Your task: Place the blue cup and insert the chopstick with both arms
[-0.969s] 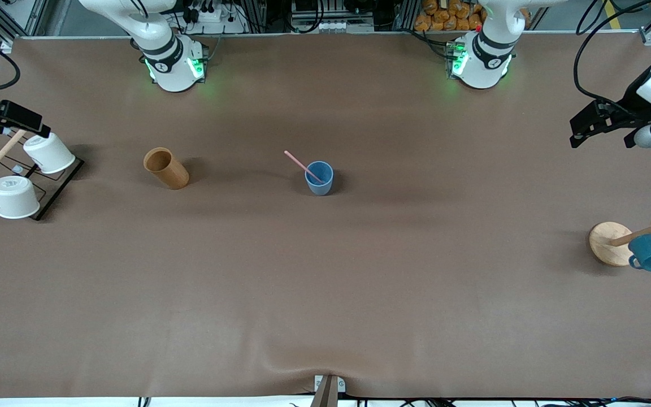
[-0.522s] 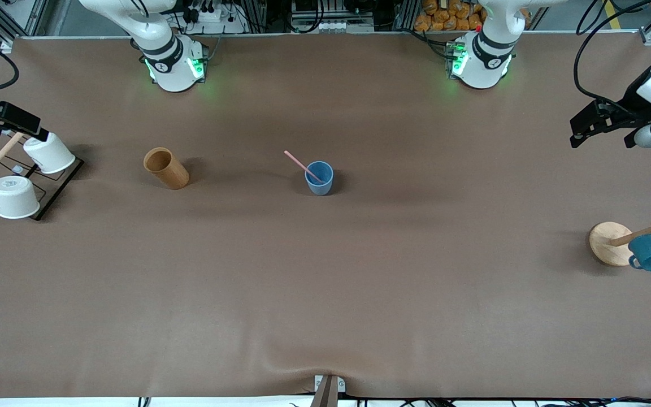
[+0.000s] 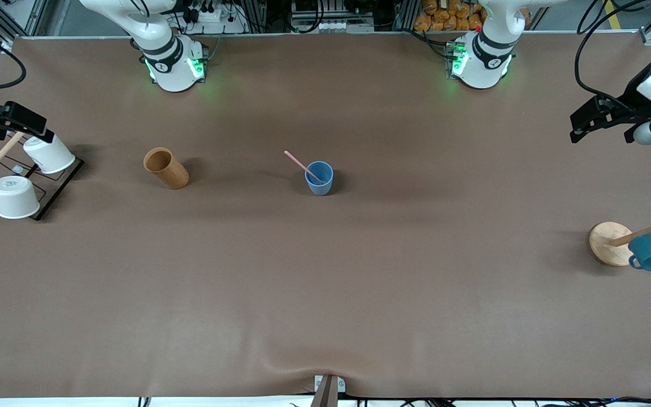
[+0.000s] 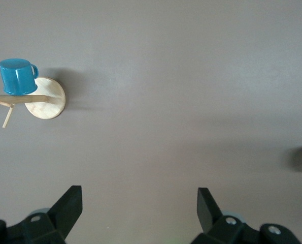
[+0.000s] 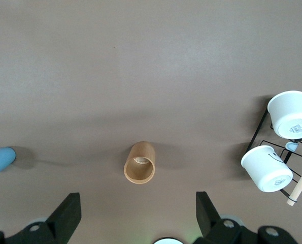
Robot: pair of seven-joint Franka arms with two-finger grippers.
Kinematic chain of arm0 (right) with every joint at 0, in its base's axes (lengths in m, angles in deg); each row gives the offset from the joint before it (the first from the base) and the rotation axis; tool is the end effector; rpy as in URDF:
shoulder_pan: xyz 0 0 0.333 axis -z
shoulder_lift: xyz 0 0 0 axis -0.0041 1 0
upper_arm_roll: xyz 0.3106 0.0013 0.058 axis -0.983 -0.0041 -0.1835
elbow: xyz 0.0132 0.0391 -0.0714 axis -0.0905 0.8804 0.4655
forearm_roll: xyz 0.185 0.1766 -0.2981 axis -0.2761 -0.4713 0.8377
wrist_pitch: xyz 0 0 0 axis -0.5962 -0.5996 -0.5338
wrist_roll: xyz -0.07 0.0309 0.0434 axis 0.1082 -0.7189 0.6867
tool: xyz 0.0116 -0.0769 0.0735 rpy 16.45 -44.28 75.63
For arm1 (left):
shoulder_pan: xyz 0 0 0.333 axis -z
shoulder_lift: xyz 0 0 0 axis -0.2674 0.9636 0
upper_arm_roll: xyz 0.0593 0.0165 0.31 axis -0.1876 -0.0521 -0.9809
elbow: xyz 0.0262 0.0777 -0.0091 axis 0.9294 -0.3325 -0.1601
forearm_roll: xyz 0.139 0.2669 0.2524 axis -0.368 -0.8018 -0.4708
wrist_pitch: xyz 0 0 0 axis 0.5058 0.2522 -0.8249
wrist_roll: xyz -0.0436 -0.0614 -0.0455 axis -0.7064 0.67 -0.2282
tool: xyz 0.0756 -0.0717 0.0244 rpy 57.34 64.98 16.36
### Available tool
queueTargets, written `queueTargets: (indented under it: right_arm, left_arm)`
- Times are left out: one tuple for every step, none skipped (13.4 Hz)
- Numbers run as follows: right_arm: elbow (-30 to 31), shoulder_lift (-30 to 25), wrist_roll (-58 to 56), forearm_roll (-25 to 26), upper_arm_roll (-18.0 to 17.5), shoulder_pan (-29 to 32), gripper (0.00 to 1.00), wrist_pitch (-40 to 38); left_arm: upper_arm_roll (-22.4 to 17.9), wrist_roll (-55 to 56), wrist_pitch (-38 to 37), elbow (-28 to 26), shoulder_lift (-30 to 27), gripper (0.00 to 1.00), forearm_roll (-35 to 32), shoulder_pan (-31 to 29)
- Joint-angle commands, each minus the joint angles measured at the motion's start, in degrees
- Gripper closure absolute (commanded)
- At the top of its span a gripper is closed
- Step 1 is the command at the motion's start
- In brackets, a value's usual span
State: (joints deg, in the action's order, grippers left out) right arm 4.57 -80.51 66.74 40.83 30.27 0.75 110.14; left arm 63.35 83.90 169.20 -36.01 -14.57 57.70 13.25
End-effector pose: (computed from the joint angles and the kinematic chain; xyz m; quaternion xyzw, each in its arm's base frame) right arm 0.5343 -0.0178 0.6424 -0.9978 0.0482 0.0380 0.0254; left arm 0.5321 -0.0541 0.6457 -0.9998 0.0105 -0.0117 0.0125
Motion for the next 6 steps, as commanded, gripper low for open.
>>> queueTargets:
  right_arm:
    - [0.72, -1.38, 0.30, 0.98, -1.48, 1.42, 0.00, 0.60]
    - [0.80, -1.38, 0.30, 0.98, -1.40, 1.33, 0.00, 1.12]
    - [0.81, -1.29, 0.39, 0.98, -1.48, 1.33, 0.00, 1.21]
    - [0.81, -1.37, 0.48, 0.89, -1.40, 1.33, 0.00, 1.21]
    - [0.81, -1.38, 0.48, 0.89, -1.40, 1.33, 0.00, 1.21]
    - [0.89, -1.38, 0.48, 0.80, -1.40, 1.33, 0.00, 1.21]
  left_arm:
    - [-0.03, 0.04, -1.79, 1.35, 0.01, 0.00, 1.17, -0.11]
    - [-0.03, 0.04, -1.79, 1.35, 0.01, 0.00, 1.17, -0.11]
    - [-0.03, 0.04, -1.79, 1.52, 0.01, 0.00, 1.17, -0.11]
    - [-0.03, 0.04, -1.88, 1.52, 0.01, 0.00, 1.17, -0.11]
    - [-0.03, 0.04, -1.88, 1.52, 0.01, 0.00, 1.26, -0.11]
    - [-0.03, 0.04, -1.88, 1.52, 0.01, 0.00, 1.17, -0.11]
